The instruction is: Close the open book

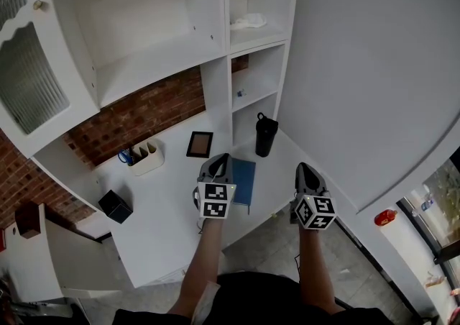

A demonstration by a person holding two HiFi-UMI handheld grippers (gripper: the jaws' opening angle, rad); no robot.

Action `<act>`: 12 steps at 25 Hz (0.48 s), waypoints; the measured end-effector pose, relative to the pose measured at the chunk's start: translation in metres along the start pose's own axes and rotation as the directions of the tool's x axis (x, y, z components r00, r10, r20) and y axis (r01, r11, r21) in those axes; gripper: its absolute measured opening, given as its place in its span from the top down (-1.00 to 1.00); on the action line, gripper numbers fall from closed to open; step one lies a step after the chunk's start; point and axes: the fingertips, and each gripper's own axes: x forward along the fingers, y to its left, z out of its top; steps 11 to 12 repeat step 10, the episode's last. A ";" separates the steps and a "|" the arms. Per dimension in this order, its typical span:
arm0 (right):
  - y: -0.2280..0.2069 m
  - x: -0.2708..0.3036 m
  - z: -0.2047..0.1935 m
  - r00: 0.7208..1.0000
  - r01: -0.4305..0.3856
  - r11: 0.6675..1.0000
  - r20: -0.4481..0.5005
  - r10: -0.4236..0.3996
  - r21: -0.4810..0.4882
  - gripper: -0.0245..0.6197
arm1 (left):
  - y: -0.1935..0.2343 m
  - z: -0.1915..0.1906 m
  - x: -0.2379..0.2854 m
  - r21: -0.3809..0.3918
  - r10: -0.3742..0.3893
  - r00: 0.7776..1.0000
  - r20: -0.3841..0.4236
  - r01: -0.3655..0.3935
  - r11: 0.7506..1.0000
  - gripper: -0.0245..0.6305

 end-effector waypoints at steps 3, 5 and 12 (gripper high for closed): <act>0.002 -0.001 -0.002 1.000 -0.004 1.000 -0.003 0.004 -0.002 0.93 | 0.000 -0.002 -0.001 -0.001 0.001 1.000 -0.001 -0.001 1.000 0.90; 0.004 -0.001 -0.002 1.000 -0.008 1.000 -0.003 0.008 -0.003 0.93 | -0.001 -0.003 -0.002 0.000 -0.001 1.000 -0.002 0.001 1.000 0.90; 0.005 -0.003 -0.004 1.000 -0.013 1.000 -0.008 0.013 -0.005 0.93 | -0.003 -0.004 -0.003 0.000 -0.007 1.000 -0.004 0.007 1.000 0.90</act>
